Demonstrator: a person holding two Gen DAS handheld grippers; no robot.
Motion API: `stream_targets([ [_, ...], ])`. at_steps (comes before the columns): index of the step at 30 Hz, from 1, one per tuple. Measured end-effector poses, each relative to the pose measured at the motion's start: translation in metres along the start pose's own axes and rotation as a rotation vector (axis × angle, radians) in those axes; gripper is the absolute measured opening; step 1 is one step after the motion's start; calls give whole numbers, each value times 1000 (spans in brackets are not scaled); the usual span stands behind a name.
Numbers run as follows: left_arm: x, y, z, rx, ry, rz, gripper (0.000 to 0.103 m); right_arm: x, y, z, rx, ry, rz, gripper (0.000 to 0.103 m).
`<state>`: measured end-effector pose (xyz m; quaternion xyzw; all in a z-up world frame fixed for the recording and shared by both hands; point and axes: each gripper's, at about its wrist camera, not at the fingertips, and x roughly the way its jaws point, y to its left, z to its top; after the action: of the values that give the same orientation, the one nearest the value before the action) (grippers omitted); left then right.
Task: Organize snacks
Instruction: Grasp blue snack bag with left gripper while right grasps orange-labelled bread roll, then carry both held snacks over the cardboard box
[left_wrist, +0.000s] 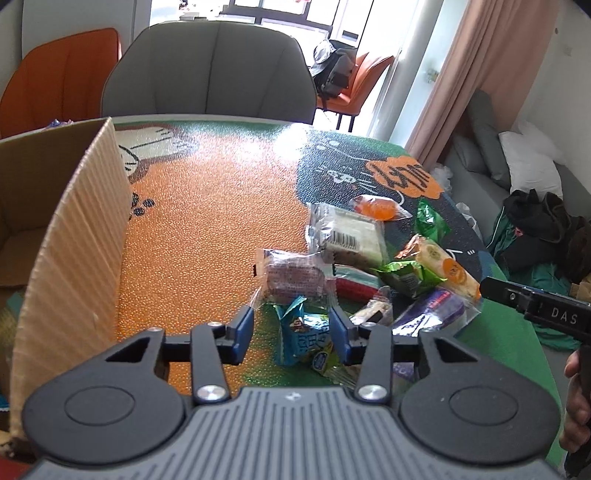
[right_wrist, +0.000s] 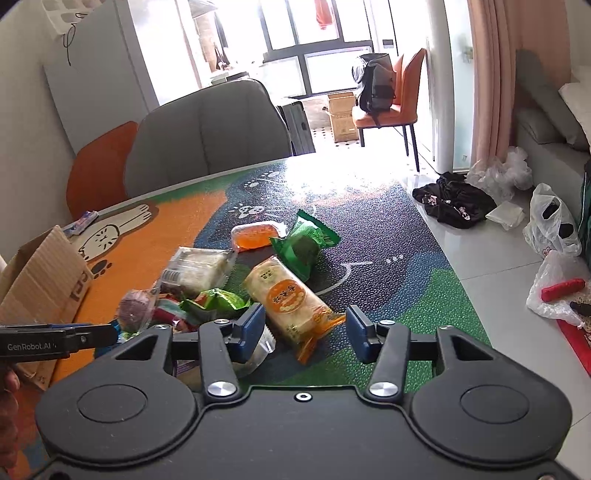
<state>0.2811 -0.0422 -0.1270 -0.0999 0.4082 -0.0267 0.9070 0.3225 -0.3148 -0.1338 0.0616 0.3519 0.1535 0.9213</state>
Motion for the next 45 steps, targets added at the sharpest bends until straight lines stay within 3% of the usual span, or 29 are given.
stream_targets([
  [9, 18, -9, 0, 30, 60, -37, 45, 28, 2, 11, -27, 25, -8, 51],
  [12, 20, -12, -2, 49, 46, -27, 44, 35, 4, 13, -39, 37, -2, 51],
  [15, 21, -10, 1, 42, 53, -28, 33, 40, 7, 13, -50, 41, -1, 51],
  [25, 6, 2, 4, 31, 20, -4, 32, 45, 15, 6, -99, 80, -10, 55],
  [26, 3, 3, 4, 29, 15, -4, 32, 44, 17, 4, -112, 76, -21, 53],
  [28, -1, 4, 4, 27, 7, 0, 32, 41, 17, 3, -109, 80, -24, 39],
  [30, -6, 6, 4, 23, -2, 3, 32, 36, 15, 3, -89, 88, -9, 33],
  [45, -64, 21, 2, 1, -121, -1, 32, -17, 41, 6, -89, -22, 4, 33],
])
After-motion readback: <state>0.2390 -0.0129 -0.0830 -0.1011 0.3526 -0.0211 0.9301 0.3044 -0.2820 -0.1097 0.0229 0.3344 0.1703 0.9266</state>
